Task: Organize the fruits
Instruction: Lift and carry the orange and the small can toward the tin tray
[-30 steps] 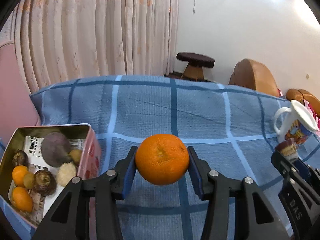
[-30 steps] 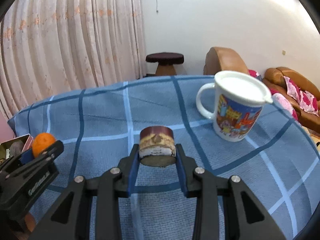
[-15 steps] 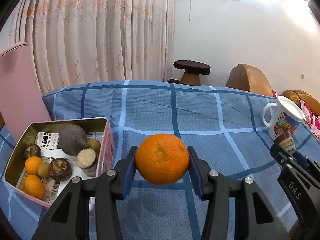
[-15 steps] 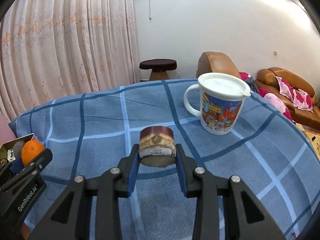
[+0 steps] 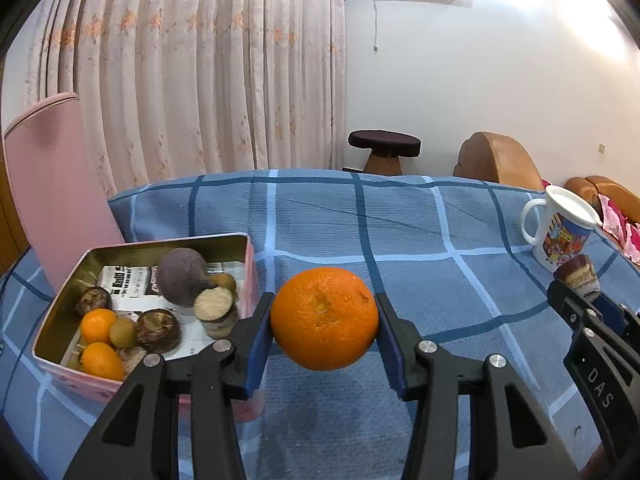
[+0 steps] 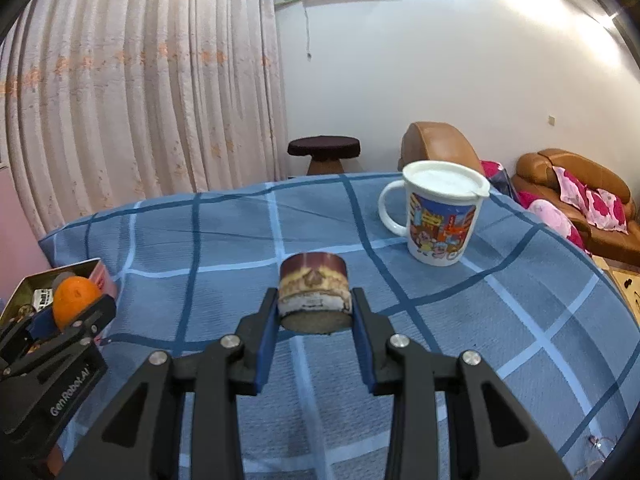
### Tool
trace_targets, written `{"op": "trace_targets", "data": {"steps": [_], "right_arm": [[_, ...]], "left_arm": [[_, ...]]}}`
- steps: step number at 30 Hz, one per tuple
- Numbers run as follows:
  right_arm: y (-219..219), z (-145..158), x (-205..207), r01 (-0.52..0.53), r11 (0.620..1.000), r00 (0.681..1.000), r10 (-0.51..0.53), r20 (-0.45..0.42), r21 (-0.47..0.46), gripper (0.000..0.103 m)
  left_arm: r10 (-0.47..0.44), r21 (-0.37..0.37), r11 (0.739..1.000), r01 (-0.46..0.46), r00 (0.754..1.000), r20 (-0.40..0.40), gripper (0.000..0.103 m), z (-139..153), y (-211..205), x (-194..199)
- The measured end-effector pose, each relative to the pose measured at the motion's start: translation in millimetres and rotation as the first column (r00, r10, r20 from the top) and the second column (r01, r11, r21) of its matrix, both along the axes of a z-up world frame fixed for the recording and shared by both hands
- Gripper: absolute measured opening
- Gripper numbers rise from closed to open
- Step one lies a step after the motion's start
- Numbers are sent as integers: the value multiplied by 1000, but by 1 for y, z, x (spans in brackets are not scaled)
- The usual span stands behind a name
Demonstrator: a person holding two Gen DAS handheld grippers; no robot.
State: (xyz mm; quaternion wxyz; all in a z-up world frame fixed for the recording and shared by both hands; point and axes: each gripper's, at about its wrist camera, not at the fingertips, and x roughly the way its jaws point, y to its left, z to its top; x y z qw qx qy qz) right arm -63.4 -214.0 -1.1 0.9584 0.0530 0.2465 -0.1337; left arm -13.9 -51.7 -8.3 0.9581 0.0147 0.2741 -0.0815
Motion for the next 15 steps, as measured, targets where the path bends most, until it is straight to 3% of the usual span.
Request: {"op": "trace_targets", "data": {"steps": [15], "right_arm": [[31, 0, -11, -43, 999, 999, 42, 14, 10, 37]], "left_arm": [[12, -1, 1000, -12, 1000, 9, 50, -1, 23, -16]]}}
